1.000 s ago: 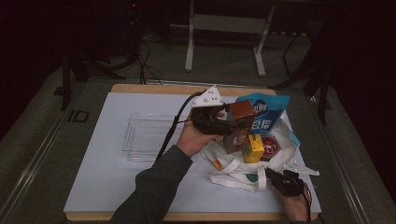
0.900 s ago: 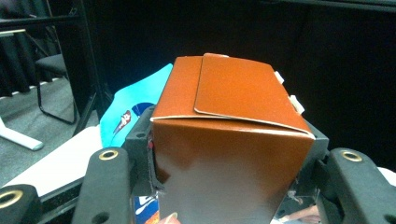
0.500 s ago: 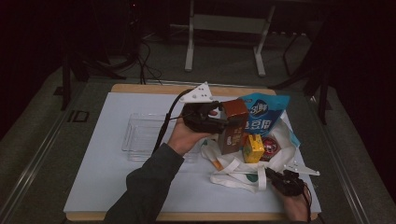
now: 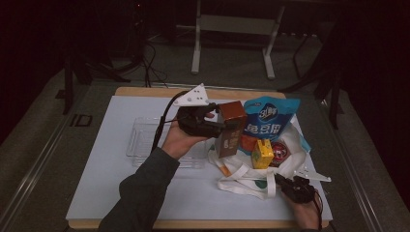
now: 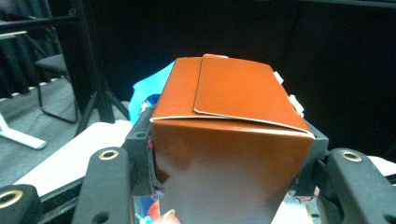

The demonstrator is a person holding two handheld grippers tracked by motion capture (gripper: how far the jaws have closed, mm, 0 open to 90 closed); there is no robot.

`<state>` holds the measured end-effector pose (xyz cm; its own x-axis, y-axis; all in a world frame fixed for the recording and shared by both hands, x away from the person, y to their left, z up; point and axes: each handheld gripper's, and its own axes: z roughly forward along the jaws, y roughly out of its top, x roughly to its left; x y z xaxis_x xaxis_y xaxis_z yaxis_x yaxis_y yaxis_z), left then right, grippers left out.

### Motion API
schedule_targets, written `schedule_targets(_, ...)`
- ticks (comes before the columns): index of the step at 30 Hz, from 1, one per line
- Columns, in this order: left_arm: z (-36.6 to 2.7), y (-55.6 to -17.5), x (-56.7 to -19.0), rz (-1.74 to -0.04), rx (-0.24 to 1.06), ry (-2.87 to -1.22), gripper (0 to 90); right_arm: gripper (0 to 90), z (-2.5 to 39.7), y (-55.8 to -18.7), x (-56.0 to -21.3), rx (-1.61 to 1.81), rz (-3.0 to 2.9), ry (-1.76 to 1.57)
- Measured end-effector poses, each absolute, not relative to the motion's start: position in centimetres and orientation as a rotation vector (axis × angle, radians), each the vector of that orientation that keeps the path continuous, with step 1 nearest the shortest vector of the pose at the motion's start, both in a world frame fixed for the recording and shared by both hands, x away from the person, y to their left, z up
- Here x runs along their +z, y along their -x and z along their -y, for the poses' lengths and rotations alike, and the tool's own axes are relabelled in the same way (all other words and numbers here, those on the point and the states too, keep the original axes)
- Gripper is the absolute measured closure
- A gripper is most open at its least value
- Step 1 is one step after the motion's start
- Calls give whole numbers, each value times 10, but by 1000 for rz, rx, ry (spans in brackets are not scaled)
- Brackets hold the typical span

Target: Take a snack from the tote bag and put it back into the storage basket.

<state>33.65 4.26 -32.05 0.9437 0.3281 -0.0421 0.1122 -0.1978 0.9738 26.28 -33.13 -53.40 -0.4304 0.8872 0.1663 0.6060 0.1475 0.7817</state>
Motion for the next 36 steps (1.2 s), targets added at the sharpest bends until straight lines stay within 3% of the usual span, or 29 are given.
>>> schedule_targets(36,-119,-354,-341,-492,343,-1848,426,867,332,-263,-534,1178,-2100,-1429)
